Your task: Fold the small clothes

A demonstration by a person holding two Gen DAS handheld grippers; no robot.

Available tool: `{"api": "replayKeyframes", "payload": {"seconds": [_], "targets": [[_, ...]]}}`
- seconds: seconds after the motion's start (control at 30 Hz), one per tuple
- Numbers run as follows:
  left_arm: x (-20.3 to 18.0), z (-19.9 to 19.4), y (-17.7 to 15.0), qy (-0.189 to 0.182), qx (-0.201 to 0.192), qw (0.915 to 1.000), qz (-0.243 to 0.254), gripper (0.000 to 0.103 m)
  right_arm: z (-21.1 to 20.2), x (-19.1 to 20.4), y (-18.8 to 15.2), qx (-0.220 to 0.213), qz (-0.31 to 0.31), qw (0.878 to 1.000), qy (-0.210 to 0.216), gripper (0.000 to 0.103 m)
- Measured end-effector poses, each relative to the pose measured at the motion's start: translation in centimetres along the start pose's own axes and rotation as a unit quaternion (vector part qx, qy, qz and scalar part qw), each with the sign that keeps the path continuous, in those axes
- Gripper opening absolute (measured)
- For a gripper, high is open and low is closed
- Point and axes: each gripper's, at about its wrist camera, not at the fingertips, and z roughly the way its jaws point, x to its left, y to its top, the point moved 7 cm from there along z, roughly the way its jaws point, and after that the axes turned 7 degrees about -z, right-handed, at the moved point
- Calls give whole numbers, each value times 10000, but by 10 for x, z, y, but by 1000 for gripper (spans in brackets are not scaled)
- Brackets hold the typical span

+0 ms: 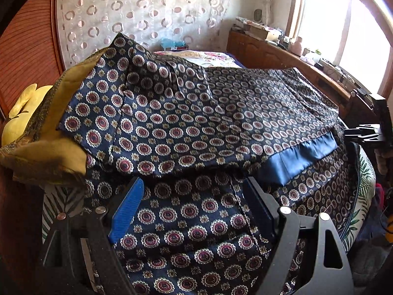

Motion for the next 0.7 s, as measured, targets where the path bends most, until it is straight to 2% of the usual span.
{"api": "replayKeyframes", "payload": {"seconds": [0.33,0.5,0.7], "targets": [[-4,-2,-9,42,66,10000,20,83,-56,-11,-66,236,315,9990,-196,43],[-3,-9,-13,69,20,10000,-19,83,-87,-13,-69,9,393,9985,-374,43],[-7,-8,-23,59,144,9999,-13,83,-99,4,-44,-498,299,9976,-379,43]]}}
